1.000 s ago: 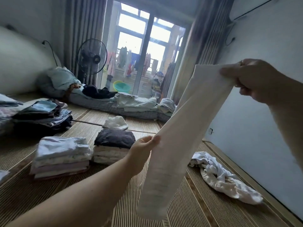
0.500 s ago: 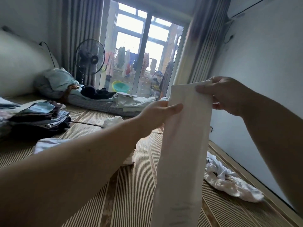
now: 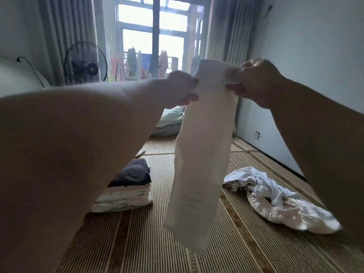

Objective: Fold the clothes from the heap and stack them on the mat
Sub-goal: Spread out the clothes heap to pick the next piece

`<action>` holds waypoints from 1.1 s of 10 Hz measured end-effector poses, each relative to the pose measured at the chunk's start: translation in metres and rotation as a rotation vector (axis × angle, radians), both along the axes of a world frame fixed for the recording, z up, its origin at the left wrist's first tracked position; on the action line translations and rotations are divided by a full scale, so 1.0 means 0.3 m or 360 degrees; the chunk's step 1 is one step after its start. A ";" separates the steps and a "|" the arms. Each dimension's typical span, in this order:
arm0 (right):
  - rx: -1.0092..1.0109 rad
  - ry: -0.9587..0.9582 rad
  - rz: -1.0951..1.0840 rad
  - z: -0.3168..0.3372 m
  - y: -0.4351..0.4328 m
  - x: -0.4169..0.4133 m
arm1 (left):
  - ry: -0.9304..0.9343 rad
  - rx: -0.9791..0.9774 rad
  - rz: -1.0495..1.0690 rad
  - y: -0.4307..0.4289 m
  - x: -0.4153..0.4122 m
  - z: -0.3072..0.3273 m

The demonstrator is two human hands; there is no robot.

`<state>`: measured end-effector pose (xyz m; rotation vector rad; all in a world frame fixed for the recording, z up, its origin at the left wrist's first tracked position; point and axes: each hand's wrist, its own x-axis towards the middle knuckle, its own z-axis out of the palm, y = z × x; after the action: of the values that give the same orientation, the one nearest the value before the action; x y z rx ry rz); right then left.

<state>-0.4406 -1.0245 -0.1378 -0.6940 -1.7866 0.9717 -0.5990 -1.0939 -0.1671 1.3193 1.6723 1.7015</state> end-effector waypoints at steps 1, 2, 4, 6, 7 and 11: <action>0.0077 0.0054 0.0054 -0.004 0.027 0.000 | 0.0105 0.0033 0.0018 0.045 -0.021 0.036; 0.0080 0.0040 0.0136 -0.045 0.024 0.011 | 0.0049 -0.0060 -0.0146 0.017 -0.020 0.001; 0.0443 -0.0473 0.0122 -0.360 -0.110 0.048 | -0.0090 -0.0415 -0.0319 -0.191 -0.114 -0.325; 0.0166 -0.1099 0.0334 -0.927 -0.459 0.096 | 0.0156 -0.1121 -0.0365 -0.502 -0.096 -0.891; 0.0020 -0.1323 0.0396 -1.128 -0.616 0.125 | 0.0151 -0.1218 -0.0596 -0.660 -0.049 -1.100; 0.0019 -0.1473 0.0870 -1.281 -0.739 0.177 | 0.1534 -0.0521 -0.0702 -0.858 0.039 -1.252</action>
<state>-0.3877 -1.2462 -0.5222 -0.7180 -2.8996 1.0664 -0.5872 -1.3514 -0.5427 2.2897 1.7724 0.4903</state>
